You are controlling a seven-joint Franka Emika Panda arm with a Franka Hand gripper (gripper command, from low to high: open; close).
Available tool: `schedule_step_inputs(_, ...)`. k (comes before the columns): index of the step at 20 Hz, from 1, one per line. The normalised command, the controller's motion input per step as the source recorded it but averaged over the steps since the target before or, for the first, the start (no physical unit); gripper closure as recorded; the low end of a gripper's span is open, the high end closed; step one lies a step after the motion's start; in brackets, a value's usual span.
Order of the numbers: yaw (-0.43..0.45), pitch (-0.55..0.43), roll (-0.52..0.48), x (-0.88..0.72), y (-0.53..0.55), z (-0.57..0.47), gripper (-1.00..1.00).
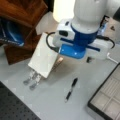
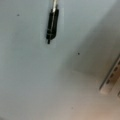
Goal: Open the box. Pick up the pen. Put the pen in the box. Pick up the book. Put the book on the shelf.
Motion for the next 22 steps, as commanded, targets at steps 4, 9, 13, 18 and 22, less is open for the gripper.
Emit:
schedule_step_inputs(4,0.517,0.178,-0.016,0.42,-0.16,0.02,-1.0)
schedule_step_inputs(9,0.398,0.134,0.027,0.29,0.03,-0.07,-1.0)
schedule_step_inputs(13,0.265,0.142,0.04,0.15,0.14,-0.03,-1.0)
schedule_step_inputs(18,0.099,0.178,0.047,0.11,0.13,-0.03,-1.0)
schedule_step_inputs(22,0.029,0.146,0.091,0.12,0.02,-0.08,-1.0)
